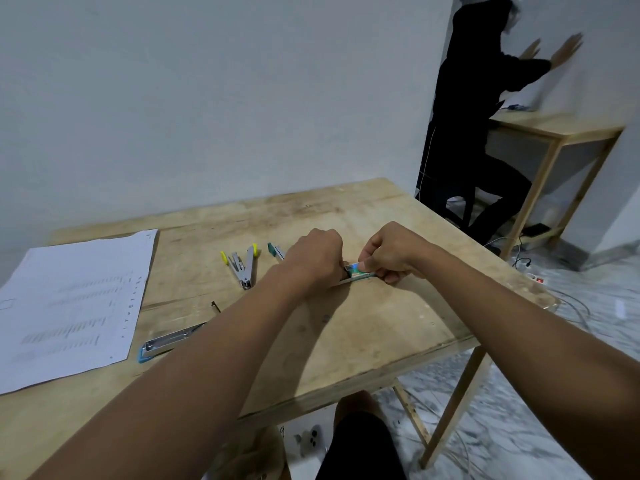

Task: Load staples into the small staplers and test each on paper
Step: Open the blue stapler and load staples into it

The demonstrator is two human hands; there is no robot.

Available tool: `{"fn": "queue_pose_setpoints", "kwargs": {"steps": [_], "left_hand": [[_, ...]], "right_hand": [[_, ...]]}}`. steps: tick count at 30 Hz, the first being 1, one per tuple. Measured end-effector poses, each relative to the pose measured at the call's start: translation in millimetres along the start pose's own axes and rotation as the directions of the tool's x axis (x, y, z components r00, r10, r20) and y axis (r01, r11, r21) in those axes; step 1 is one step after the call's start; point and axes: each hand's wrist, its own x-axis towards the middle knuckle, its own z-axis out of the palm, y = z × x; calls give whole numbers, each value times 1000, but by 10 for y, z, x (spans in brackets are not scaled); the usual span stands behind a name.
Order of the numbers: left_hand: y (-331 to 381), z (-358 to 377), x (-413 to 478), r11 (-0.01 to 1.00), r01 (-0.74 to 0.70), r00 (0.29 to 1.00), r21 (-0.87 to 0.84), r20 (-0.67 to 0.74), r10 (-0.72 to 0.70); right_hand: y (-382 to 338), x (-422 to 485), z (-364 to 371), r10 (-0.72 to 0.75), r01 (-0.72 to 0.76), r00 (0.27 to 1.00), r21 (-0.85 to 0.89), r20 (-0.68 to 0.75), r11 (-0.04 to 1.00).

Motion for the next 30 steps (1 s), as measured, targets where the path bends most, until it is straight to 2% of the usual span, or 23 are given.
{"fn": "queue_pose_setpoints", "kwargs": {"steps": [4,10,19,23,27,30], "left_hand": [[-52,-14,16,998,32,999,-50,-11,-32],[-76,-13,-43,1000,-10,999,-3,-44,10],[-98,-28,-59,999,0,1000,-34,-5,0],[-68,-90,-108,997,34,999,-70,-28,-36],[-107,-141,-113,987,126,992,-99,-8,-128],[-135,-113,-103,953,207,978,-222,40,-203]], "right_hand": [[-2,-1,1,1,-1,1000,-1,-4,1000],[-28,1,7,5,-5,1000,-22,-10,1000],[-27,-10,7,1,-2,1000,-32,-19,999],[-25,0,6,1,-2,1000,-37,-21,999],[-22,17,7,-1,0,1000,-53,-20,999],[-23,32,19,-13,12,1000,-49,-18,999]]}}
